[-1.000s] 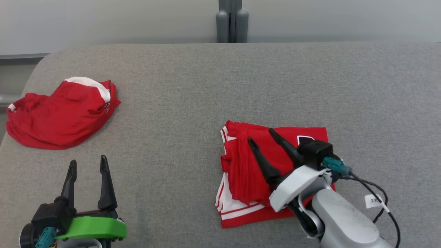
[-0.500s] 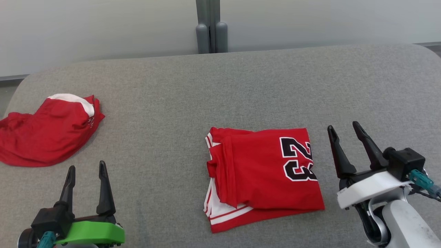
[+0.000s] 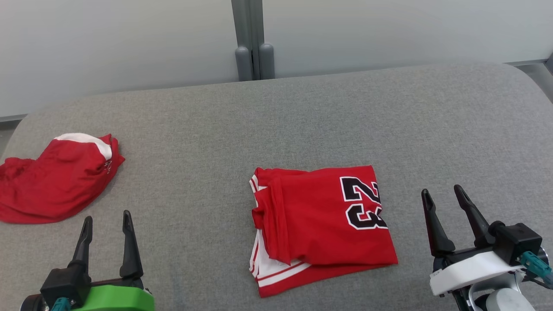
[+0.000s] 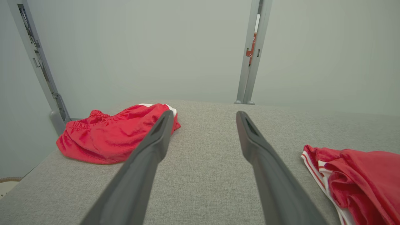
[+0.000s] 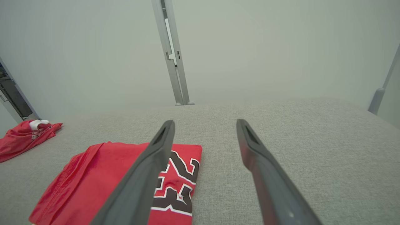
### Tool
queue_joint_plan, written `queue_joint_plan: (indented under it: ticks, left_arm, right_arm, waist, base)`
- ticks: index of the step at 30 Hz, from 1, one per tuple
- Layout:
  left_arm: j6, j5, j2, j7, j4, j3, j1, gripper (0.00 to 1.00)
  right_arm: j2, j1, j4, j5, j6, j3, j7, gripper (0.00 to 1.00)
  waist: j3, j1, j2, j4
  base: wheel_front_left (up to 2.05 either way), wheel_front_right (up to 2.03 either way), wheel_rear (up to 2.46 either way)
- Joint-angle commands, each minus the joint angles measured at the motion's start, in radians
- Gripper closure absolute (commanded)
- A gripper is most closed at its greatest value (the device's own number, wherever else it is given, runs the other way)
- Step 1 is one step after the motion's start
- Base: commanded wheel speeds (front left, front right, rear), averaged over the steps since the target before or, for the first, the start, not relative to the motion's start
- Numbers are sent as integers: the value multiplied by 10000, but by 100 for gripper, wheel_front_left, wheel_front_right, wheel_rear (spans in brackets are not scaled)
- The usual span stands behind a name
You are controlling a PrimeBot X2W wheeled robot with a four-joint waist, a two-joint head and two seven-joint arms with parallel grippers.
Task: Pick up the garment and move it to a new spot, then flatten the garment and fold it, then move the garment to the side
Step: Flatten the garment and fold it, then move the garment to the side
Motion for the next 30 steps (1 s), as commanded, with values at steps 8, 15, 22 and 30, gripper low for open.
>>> queue_joint_plan:
  ticks: [8, 15, 22, 30]
  left_arm:
    - [-18, 348, 15, -3, 175, -7, 218, 0]
    - [-43, 430, 17, -3, 406, 18, 244, 0]
    - [-75, 470, 17, -3, 629, 57, 204, 0]
    - [-85, 500, 17, -3, 735, 121, 209, 0]
  right_arm:
    - [169, 201, -103, -227, -12, -18, -29, 0]
    - [282, 252, -8, -298, -12, -10, -27, 0]
    - [286, 238, 168, -328, -12, 22, -28, 0]
    - [287, 191, 344, -362, -12, 70, -27, 0]
  waist:
    - [-160, 0, 0, 73]
    - [-228, 0, 0, 207]
    - [-269, 0, 0, 279]
    - [-305, 0, 0, 272]
  base:
    - [0, 0, 0]
    - [0, 0, 0]
    - [0, 0, 0]
    - [0, 0, 0]
